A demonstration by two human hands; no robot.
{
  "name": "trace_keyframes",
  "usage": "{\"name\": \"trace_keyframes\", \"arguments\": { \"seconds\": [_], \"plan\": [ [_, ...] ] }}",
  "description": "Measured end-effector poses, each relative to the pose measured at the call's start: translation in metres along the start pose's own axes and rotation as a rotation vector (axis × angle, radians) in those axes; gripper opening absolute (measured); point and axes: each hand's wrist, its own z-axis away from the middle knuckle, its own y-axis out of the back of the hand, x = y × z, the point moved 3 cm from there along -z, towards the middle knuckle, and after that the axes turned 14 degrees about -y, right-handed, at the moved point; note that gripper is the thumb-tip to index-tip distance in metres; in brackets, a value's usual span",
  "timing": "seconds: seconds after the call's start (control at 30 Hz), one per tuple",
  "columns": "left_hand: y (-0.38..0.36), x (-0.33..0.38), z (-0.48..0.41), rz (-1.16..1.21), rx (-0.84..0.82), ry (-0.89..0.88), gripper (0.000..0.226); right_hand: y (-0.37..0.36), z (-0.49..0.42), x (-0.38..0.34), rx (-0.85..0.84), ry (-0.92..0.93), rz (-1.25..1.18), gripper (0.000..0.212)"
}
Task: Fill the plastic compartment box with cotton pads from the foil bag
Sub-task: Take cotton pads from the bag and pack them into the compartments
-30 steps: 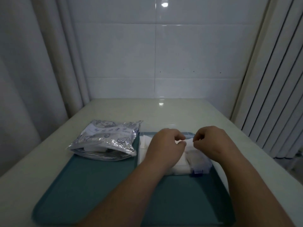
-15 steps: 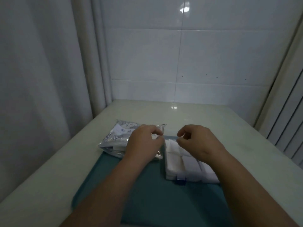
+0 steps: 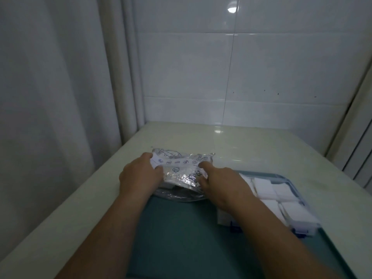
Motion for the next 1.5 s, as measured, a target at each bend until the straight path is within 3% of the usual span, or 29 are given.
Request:
{"name": "trace_keyframes", "arguments": {
  "seconds": [0.13,0.3,0.43,0.47,0.6,0.7,0.87,1.07,1.13,1.2,1.33,1.5],
  "plan": [
    [-0.01,-0.005,0.003,0.03,-0.1,0.061,0.057,-0.004,0.0,0.0,-0.036,-0.001,-0.044,0.029],
    [0.0,-0.004,-0.001,0.289,0.108,0.116,0.05,0.004,0.003,0.001,0.045,-0.047,-0.305,0.025],
    [0.006,-0.005,0.001,0.486,0.203,0.139,0.02,0.009,0.006,0.004,0.156,-0.019,-0.388,0.016],
    [0.006,-0.005,0.002,0.535,0.221,0.153,0.022,0.011,0.006,0.004,0.178,-0.01,-0.395,0.015],
    [0.011,-0.005,0.002,0.547,0.283,0.175,0.015,0.012,0.008,0.005,0.223,0.027,-0.464,0.02],
    [0.014,-0.002,0.002,0.606,0.344,0.147,0.014,0.013,0.01,0.006,0.207,-0.003,-0.626,0.016],
    [0.011,0.0,0.001,0.739,0.34,0.133,0.021,0.012,0.008,0.01,0.047,-0.101,-0.851,0.034],
    [0.007,-0.004,-0.002,0.919,0.264,0.162,0.021,0.01,0.006,0.015,0.092,-0.159,-0.921,0.055],
    [0.007,-0.004,-0.001,0.912,0.271,0.125,0.016,0.011,0.005,0.016,0.111,-0.154,-0.929,0.047],
    [0.008,-0.002,0.0,0.899,0.307,0.099,0.017,0.015,0.004,0.016,0.134,-0.126,-0.922,0.016],
    [0.014,0.006,0.002,0.788,0.37,0.066,0.025,0.017,0.007,0.014,0.117,-0.093,-0.867,0.036],
    [0.016,0.009,0.001,0.912,0.301,0.067,0.012,0.018,0.004,0.02,0.203,-0.145,-0.824,0.032]
  ]
}}
